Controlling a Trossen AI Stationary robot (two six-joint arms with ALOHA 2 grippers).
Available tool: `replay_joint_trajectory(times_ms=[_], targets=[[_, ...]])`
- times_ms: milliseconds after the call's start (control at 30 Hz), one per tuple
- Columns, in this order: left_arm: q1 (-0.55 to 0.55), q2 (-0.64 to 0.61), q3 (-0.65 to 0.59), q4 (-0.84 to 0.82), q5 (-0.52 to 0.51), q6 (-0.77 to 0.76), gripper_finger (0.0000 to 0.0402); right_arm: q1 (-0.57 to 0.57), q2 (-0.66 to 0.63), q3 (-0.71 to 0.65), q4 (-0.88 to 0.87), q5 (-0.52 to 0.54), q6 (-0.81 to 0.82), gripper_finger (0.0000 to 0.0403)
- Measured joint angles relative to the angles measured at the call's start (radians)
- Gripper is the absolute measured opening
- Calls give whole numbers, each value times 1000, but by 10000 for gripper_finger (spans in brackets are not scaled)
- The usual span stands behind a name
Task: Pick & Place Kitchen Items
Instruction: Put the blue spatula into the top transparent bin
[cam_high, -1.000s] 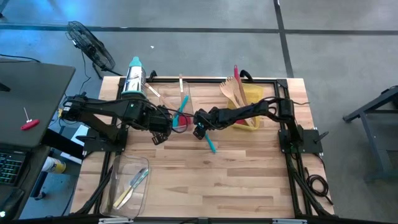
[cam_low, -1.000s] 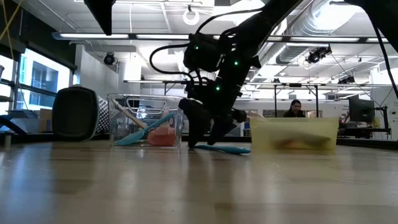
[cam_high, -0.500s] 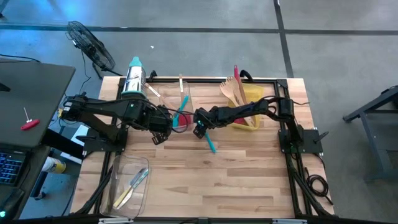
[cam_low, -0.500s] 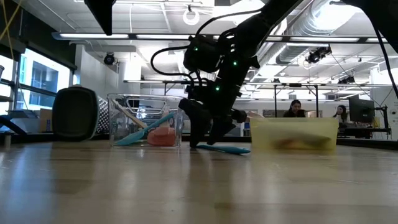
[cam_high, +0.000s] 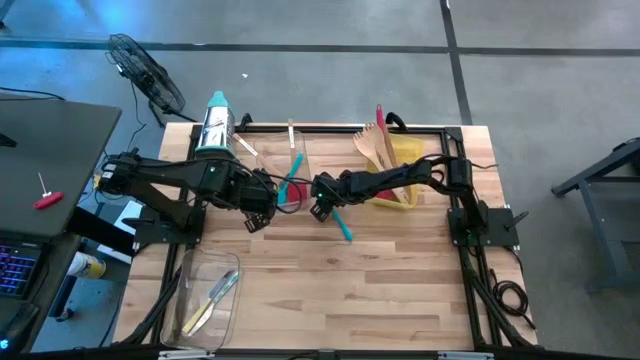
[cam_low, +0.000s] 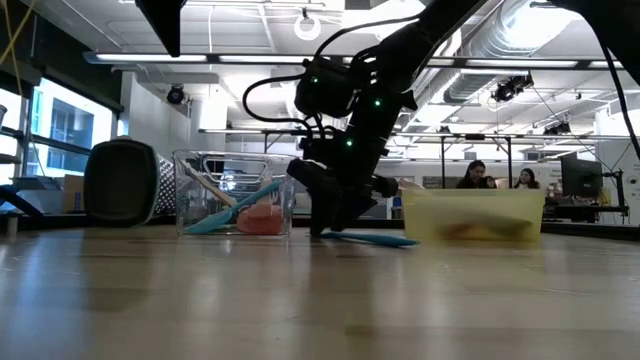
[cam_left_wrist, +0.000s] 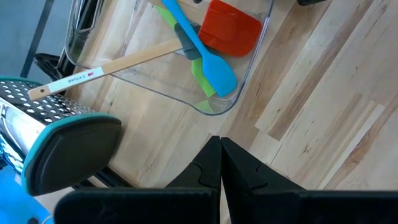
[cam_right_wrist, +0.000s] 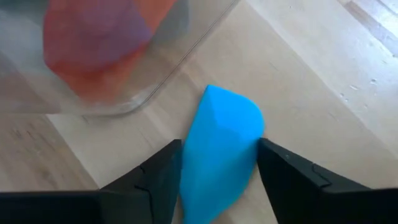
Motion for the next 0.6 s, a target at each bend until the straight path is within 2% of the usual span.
replay_joint_trajectory(times_ms=[400, 600], targets=[[0, 0, 0, 0, 0, -3, 1, 0, 0, 0, -8, 16, 0, 87], [0, 0, 0, 0, 0, -4, 1, 1, 0, 0, -8, 34, -12, 84]])
